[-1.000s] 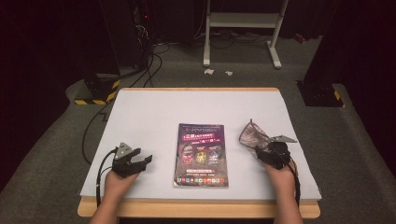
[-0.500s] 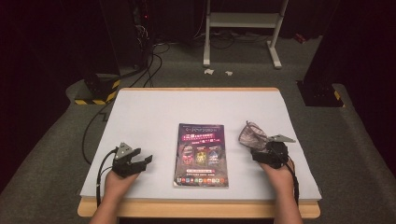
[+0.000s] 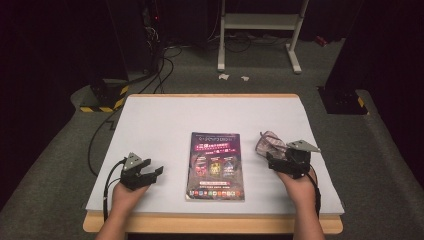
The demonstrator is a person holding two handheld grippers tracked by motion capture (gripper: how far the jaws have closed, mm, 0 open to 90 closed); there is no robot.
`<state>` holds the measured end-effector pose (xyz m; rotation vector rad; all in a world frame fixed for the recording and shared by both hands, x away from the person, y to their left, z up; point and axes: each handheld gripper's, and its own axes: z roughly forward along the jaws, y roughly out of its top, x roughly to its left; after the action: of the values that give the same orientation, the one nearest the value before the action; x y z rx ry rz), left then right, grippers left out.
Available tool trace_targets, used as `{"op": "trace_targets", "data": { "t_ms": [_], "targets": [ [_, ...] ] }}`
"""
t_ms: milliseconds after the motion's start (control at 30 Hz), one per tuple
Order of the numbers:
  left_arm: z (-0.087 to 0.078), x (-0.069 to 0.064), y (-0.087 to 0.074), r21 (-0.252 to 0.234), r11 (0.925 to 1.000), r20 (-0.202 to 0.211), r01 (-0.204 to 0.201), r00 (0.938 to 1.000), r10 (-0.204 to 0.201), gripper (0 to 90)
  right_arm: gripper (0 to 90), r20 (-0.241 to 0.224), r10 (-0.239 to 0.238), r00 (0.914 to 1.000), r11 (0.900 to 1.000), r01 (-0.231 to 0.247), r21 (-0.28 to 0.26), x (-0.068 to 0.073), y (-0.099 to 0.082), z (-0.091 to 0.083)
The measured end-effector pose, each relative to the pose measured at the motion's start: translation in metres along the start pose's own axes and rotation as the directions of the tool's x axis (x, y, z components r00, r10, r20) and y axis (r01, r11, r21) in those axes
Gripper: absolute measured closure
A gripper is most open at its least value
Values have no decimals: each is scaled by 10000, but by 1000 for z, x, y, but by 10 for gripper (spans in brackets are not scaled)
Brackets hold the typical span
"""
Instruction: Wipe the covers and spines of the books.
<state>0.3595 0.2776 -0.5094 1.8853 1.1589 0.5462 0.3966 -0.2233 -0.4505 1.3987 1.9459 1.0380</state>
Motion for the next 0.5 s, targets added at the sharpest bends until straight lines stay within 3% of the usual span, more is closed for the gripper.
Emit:
{"op": "trace_targets", "data": {
  "t_ms": [267, 500],
  "targets": [
    [0, 0, 0, -1, 10000, -28, -7, 10000, 7, 359, 82, -1155, -321, 9928, 9992, 292, -268, 25, 9, -14],
    [0, 0, 0, 16, 10000, -2, -6, 10000, 6, 360, 99, -1620, -899, 9827, 9959, 888, -145, 54, -2, -14]
  ]
}}
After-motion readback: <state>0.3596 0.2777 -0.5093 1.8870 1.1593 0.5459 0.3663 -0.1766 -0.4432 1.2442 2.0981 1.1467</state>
